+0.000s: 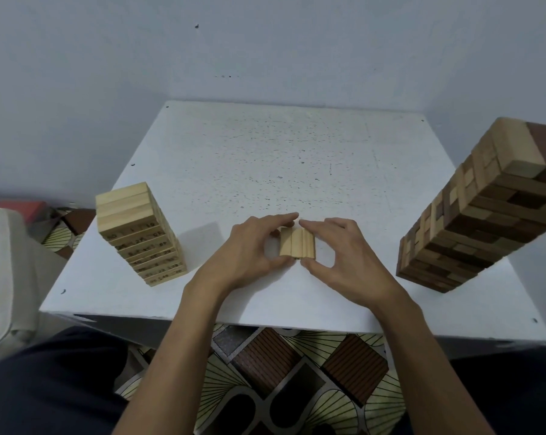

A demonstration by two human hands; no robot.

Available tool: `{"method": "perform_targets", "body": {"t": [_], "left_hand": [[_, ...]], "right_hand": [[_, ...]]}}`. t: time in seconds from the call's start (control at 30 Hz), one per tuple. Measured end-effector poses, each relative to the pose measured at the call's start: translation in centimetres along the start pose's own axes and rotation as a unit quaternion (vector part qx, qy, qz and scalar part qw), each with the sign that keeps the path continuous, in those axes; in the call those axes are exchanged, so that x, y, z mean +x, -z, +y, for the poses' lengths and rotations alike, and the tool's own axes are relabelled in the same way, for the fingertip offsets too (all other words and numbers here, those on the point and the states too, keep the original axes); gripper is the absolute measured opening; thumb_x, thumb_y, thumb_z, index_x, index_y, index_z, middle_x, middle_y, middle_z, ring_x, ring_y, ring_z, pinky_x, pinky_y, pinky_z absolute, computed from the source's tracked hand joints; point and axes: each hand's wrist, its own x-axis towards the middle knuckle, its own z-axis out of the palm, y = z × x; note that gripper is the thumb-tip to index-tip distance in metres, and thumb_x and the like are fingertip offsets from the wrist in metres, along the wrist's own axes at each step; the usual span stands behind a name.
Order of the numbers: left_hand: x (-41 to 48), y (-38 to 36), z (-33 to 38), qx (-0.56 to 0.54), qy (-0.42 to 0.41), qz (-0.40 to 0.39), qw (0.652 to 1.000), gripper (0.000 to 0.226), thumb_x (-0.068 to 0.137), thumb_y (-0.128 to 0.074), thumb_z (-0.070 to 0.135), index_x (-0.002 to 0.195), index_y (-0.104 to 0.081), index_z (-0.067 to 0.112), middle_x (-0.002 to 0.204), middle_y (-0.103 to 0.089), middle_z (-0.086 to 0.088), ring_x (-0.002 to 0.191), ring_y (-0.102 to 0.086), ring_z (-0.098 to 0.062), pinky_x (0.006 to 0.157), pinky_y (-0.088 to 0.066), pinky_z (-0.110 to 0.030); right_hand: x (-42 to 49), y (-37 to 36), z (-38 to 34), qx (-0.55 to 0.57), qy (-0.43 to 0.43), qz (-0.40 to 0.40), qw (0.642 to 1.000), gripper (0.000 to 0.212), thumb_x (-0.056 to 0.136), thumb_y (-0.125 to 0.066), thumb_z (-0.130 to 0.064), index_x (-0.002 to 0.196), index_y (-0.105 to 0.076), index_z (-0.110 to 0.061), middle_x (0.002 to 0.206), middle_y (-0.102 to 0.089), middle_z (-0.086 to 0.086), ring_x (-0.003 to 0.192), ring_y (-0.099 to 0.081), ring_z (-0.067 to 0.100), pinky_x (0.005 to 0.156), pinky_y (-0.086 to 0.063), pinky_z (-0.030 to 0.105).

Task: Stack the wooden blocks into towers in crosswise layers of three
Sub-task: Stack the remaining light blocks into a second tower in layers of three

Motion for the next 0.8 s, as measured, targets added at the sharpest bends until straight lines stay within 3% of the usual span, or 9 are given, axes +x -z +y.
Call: {"method": "perform_targets", "body": {"t": [0.17,0.33,0.47,0.8], "left_hand": [[-0.2,0.1,0.3,-0.006,0.005,-0.005,1.000,0.076,0.084,-0.076,0.033,0.150,-0.037,0.035,0.133,-0.057,0.020,0.111,-0.050,-0.003,0.107,-0.037,-0.042],[-1.3,0.8,0.9,-0.025,0.010,0.014,1.000,0.097,0.082,-0.077,0.030,0.156,-0.014,0.034,0.130,-0.056,0.023,0.115,-0.049,-0.003,0.110,-0.034,-0.041],[-2.9,2.2,2.3,-0.026,-0.002,0.041,0.999,0.105,0.082,-0.077,0.031,0.157,-0.004,0.033,0.134,-0.056,0.018,0.125,-0.049,-0.010,0.111,-0.035,-0.039],[-8.0,7.3,6.6,0.025,-0.047,0.152,0.987,0.093,0.095,-0.062,0.036,0.156,0.008,0.035,0.142,-0.048,0.013,0.129,-0.045,-0.010,0.108,-0.036,-0.031]], "right_hand": [[0.1,0.0,0.2,0.009,-0.010,-0.004,1.000,0.065,0.089,-0.071,-0.031,0.147,-0.042,-0.034,0.128,-0.038,-0.020,0.136,-0.024,0.002,0.101,-0.027,0.018],[-0.3,0.8,-0.6,0.012,0.014,-0.007,1.000,0.061,0.089,-0.070,-0.030,0.144,-0.044,-0.036,0.133,-0.046,-0.026,0.128,-0.031,0.001,0.094,-0.025,0.001],[-0.9,2.0,-2.3,0.017,0.041,-0.003,0.999,0.063,0.089,-0.070,-0.033,0.145,-0.043,-0.039,0.136,-0.049,-0.026,0.127,-0.037,0.002,0.096,-0.028,0.009],[0.0,6.3,-9.5,0.035,0.145,0.000,0.989,0.064,0.083,-0.065,-0.042,0.143,-0.042,-0.043,0.128,-0.053,-0.029,0.125,-0.045,0.001,0.100,-0.032,0.017]]}}
